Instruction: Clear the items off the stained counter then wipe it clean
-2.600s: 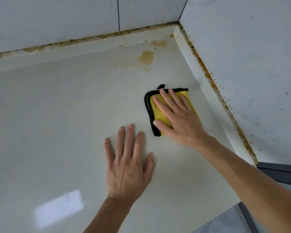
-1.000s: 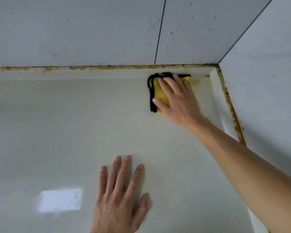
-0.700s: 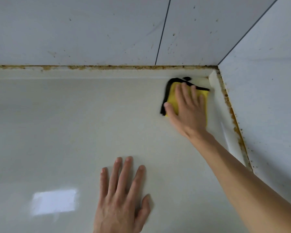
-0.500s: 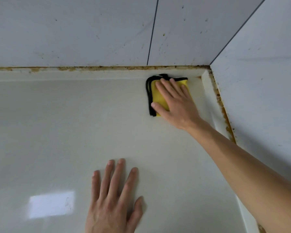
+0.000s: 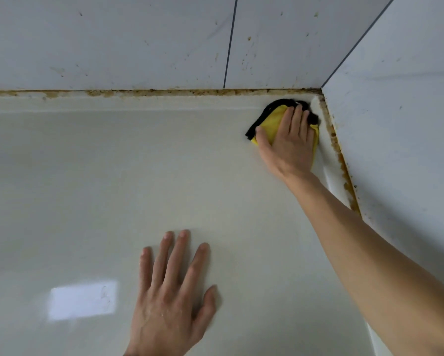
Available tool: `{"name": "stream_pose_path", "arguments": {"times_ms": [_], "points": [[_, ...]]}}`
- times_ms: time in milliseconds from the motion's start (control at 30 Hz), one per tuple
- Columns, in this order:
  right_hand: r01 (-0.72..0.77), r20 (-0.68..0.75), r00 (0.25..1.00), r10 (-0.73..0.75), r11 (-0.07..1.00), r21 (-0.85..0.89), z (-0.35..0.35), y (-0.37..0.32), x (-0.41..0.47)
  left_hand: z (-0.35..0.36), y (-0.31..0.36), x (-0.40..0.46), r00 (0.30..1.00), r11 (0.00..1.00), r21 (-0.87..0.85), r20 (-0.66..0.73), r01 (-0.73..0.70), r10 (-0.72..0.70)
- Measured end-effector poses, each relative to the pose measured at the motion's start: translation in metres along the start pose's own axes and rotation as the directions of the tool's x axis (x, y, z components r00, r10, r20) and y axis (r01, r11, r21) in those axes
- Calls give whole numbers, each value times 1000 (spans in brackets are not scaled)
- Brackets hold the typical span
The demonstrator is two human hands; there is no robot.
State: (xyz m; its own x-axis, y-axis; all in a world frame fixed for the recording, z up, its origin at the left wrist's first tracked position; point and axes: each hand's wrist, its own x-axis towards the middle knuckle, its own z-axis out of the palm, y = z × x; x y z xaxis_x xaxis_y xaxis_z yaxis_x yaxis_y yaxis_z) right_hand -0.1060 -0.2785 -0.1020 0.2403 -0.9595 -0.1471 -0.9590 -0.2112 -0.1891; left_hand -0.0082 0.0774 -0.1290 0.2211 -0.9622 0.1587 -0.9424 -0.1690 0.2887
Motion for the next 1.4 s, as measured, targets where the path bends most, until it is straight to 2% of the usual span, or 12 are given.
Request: {"name": "stream_pose_path", "arguments": {"times_ms": [233, 533, 667, 900, 1100, 1267, 1400], "points": [[181, 7, 983, -181, 980, -88, 5, 39, -88, -4, 0, 0, 999, 1000, 13, 47, -8, 8], [213, 37, 977, -211, 974, -75, 17, 71, -203, -19, 3, 4, 993, 999, 45, 118, -19, 14], [229, 53, 973, -225, 970, -84, 21, 79, -266, -28, 6, 6, 981, 996, 81, 192, -27, 11], [335, 89, 941, -326, 937, -104, 32, 102, -361, -32, 13, 2, 967, 996, 85, 252, 7, -28], [450, 99, 892, -440, 887, -109, 32, 115, -387, -47, 24, -26, 954, 996, 40, 287, 76, -84], [434, 162, 893, -420, 899, -60, 18, 110, -387, -66, 40, -63, 945, 992, 44, 302, 119, -127], [378, 208, 904, -374, 926, 23, -2, 100, -399, -91, 55, -105, 949, 979, -49, 259, 197, -178]]}}
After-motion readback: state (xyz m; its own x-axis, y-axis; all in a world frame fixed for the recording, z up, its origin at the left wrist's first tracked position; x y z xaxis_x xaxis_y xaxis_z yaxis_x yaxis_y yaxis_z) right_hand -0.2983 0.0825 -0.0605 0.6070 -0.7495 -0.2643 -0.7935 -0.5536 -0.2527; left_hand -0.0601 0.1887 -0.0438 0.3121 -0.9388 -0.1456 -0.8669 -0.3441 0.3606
